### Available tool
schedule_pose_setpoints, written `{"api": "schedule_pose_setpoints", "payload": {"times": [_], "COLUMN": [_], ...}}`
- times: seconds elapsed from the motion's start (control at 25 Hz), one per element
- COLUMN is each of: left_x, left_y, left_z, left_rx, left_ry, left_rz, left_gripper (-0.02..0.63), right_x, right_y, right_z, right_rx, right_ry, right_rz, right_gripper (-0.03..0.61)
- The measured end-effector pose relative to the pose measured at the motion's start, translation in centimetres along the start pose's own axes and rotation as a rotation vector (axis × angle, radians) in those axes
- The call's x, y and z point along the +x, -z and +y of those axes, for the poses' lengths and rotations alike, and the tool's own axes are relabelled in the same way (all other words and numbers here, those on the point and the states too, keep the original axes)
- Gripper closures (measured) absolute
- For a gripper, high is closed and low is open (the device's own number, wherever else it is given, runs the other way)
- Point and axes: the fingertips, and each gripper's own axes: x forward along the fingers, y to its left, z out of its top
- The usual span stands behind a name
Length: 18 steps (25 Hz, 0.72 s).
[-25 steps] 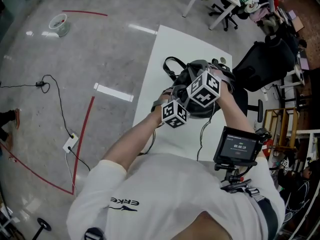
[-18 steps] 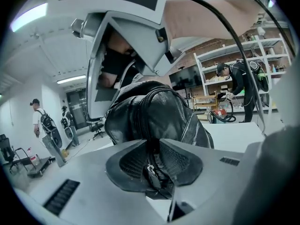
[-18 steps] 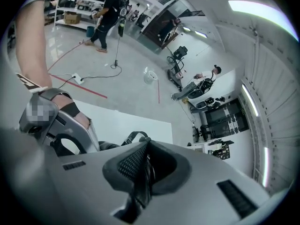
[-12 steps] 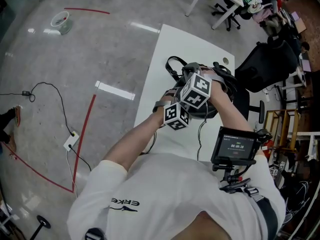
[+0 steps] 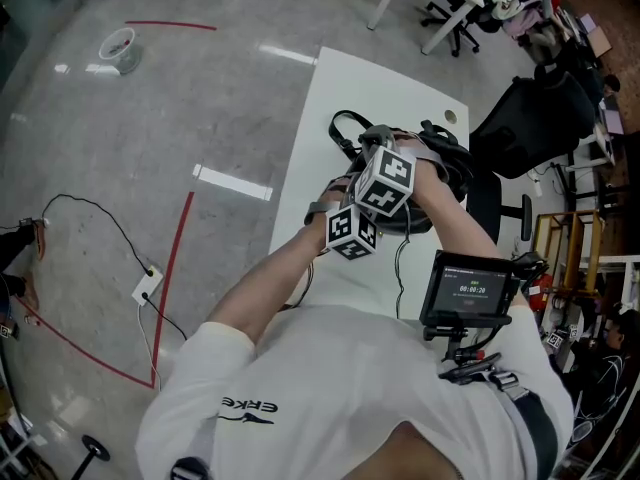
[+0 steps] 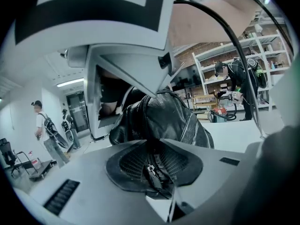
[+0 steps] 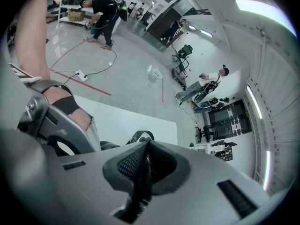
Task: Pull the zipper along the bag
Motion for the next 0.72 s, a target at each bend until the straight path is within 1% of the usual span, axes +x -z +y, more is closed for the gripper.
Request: {"api": "schedule_pose_setpoints", "payload": {"times": [0.2,0.36,0.44,0.56,0.64,0.72], "left_x": [0.0,0.0,0.0,-0.2,-0.6,-0.9], "left_y": [0.1,0.2,0.4,0.3,0.0,-0.3], "left_z": [-0.1,-0.2,-0.2,-0.3,-0.4,-0.5], "left_rx": [0.008,0.004,0.000,-0.007,-0.015,-0.014], "left_ry": [0.005,0.008,0.014,0.018,0.016,0.015], "left_rz": [-0.009,-0.013,-0.012,-0.009,-0.005,0.001], "left_gripper": [0.531,0.531,0.531,0.531,0.531,0.531], "right_x": [-0.2,-0.7,-0.8,-1.9,-2.9,-4.0], "right_y": [0.2,0.6,0.8,1.3,1.8,2.4], "right_z": [-0.6,-1.5,-1.9,-3.0,-3.4,-3.8], "right_rx": [0.038,0.087,0.126,0.203,0.246,0.293], "right_ry": [0.020,0.059,0.081,0.139,0.161,0.169], "right_rz": [-0.012,-0.040,-0.067,-0.112,-0.135,-0.156], "right_gripper": [0.560,0.560,0.560,0.557,0.537,0.498]}}
